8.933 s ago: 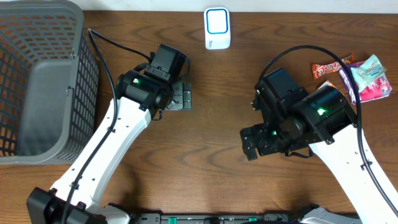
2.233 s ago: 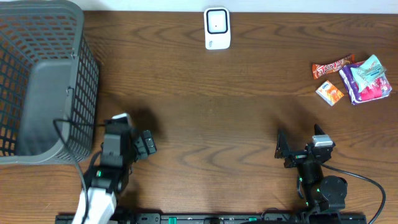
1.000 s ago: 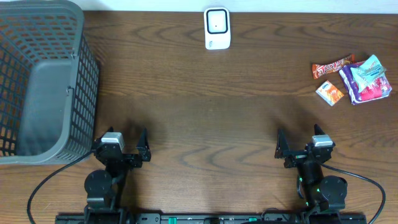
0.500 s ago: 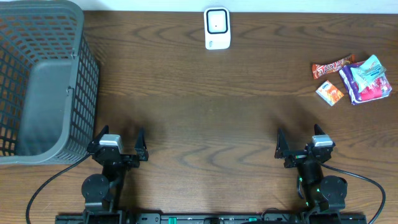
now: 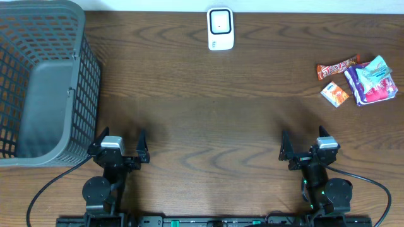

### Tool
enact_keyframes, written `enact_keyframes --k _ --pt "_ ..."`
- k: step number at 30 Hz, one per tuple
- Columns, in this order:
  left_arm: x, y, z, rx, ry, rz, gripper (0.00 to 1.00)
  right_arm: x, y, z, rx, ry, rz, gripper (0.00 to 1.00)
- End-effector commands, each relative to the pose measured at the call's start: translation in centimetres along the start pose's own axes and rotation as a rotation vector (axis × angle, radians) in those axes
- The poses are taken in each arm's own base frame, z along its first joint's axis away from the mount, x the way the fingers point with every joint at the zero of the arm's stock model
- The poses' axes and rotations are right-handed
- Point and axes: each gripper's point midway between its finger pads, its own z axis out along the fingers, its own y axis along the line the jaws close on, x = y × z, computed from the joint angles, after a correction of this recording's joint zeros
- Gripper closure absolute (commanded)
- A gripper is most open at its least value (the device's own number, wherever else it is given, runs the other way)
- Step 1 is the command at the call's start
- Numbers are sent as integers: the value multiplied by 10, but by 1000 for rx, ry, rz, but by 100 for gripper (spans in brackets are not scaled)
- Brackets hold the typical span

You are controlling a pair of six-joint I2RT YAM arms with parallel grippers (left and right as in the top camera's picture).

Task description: Scan the item barcode

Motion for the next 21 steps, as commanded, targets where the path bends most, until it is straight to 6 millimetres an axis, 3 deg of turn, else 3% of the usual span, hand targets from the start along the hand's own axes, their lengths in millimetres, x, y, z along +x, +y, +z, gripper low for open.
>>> enact_keyframes --k 1,21 --pt "16 1 2 3 38 15 2 0 -2 0 12 -1 -12 1" --pt "17 15 1 -77 43 38 2 0 -2 0 12 -1 -12 1"
